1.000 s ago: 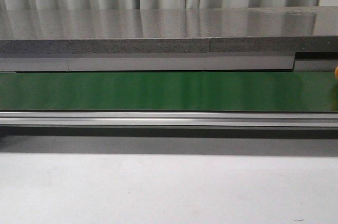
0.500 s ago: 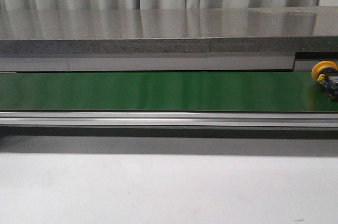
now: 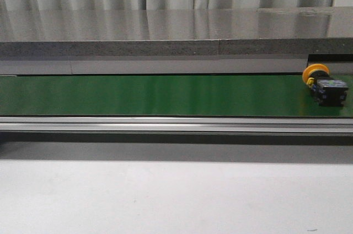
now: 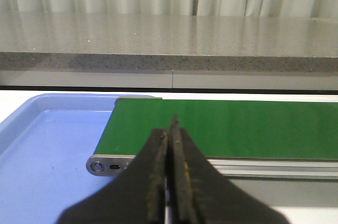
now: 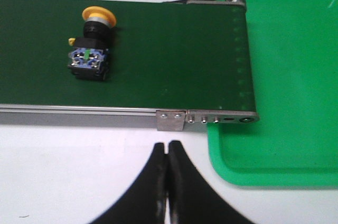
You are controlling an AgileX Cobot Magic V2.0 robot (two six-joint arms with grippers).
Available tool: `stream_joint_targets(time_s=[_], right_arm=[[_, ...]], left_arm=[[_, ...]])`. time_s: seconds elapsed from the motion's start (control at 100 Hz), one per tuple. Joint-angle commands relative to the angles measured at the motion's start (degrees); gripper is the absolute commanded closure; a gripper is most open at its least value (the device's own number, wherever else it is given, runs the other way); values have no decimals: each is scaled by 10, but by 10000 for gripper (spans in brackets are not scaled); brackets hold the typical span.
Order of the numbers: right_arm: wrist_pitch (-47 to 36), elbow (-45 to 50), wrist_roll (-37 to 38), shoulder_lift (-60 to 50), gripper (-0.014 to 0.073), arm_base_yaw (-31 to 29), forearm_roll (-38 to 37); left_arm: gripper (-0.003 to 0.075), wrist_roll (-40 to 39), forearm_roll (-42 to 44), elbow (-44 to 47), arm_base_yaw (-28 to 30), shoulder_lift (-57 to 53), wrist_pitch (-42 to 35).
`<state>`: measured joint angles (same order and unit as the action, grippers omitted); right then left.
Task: Move button from right to left
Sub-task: 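Open the right gripper and raise it away from the belt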
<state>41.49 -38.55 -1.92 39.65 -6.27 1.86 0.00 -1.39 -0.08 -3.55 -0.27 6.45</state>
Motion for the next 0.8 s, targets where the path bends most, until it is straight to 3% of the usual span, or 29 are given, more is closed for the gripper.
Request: stream_joint_targets(time_s=[0.0,0.39,0.79], right_arm=[[-63,13,8,-46,661,2,-12],[-176,140,8,-243,661,2,-10],[-199,222,8,-384,661,2,-11]], left_arm=[[741,0,-3,25,0,-18,-43],[741,0,-3,25,0,-18,-43],[741,0,-3,25,0,-18,-43]])
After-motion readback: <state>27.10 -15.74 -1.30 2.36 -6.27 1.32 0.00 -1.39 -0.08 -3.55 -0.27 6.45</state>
